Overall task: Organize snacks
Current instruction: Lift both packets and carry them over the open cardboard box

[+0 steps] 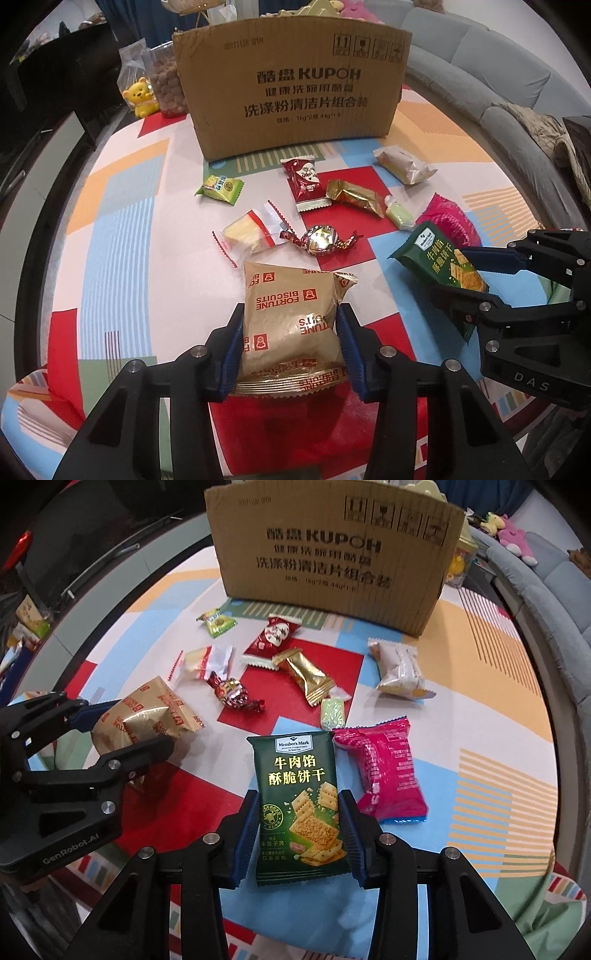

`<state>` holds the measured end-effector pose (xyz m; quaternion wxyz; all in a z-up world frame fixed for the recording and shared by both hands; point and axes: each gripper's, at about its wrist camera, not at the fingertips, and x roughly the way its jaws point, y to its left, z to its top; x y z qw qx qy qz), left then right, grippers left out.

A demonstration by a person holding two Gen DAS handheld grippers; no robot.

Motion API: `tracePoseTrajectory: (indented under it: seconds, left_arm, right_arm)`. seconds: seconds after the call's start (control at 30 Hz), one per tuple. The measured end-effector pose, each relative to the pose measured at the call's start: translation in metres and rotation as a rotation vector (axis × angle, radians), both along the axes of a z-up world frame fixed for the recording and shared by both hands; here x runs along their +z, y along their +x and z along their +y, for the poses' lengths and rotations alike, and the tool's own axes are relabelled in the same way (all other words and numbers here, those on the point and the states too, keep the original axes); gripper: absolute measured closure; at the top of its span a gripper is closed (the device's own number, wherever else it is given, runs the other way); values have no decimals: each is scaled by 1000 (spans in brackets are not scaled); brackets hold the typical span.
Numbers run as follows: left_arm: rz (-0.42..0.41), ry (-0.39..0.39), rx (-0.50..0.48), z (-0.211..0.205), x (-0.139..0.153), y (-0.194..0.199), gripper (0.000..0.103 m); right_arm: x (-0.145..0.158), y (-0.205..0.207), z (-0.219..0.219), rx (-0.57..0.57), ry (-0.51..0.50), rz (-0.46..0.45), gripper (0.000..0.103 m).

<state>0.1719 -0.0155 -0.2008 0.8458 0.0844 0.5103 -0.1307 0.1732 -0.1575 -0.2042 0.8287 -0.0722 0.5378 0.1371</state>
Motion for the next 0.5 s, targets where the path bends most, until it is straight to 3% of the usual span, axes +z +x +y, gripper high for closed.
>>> tracePoseTrajectory:
  seconds: [0.5]
  left_arm:
    - [-24,27,40,-1,25,-9,56]
  right_arm:
    - [32,-10,-4,4,26,-65,60]
